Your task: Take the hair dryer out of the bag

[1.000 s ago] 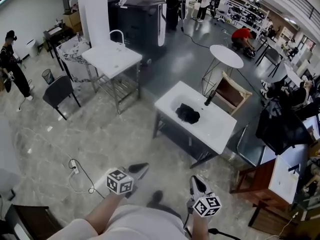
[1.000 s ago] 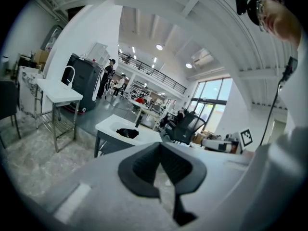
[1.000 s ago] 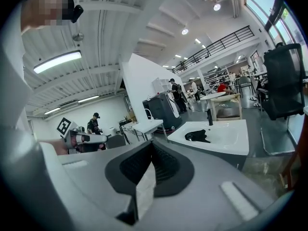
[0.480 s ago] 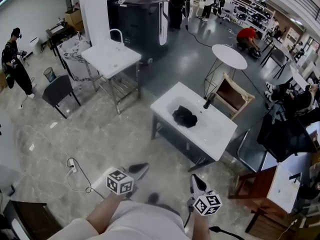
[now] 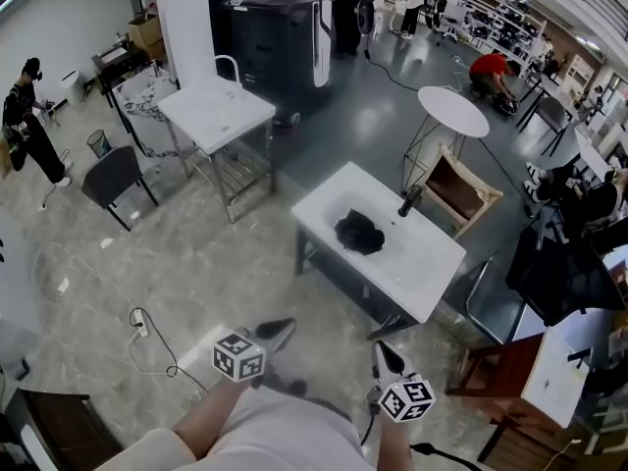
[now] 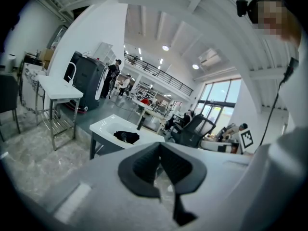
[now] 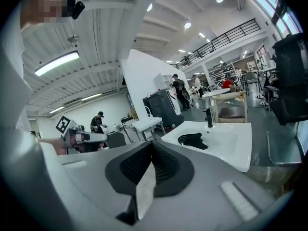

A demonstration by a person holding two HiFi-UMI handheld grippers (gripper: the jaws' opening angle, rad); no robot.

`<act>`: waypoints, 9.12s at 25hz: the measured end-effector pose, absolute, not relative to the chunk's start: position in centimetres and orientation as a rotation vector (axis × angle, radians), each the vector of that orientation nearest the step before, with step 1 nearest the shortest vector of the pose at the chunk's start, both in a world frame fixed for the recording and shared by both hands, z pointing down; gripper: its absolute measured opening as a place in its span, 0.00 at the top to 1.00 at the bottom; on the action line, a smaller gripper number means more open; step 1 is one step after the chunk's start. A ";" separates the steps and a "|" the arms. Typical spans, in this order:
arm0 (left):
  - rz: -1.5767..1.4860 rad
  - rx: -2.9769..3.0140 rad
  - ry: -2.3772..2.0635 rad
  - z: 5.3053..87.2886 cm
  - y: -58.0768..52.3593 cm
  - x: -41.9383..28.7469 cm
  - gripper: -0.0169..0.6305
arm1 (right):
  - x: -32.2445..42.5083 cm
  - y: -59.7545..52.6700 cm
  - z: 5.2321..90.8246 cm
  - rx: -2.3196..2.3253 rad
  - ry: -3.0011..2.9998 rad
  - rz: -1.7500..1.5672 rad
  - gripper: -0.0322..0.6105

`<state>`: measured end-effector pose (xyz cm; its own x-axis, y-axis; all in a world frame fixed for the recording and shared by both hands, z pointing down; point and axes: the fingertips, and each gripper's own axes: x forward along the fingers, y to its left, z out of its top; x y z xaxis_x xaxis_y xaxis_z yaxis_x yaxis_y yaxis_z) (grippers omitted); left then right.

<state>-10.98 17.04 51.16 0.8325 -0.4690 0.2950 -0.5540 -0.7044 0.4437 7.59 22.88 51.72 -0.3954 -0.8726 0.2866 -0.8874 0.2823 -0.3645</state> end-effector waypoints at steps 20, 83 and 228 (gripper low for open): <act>0.204 2.492 -0.658 51.0 4.4 -8.1 0.98 | 10.2 12.8 51.6 1.806 -2.377 0.747 0.94; 0.362 2.389 -0.619 57.4 -23.5 2.9 0.98 | 20.0 -18.0 58.7 1.638 -2.315 0.864 0.94; 0.651 2.212 -0.828 64.8 -22.8 6.4 0.65 | 24.2 -27.3 75.4 1.216 -2.088 0.696 0.85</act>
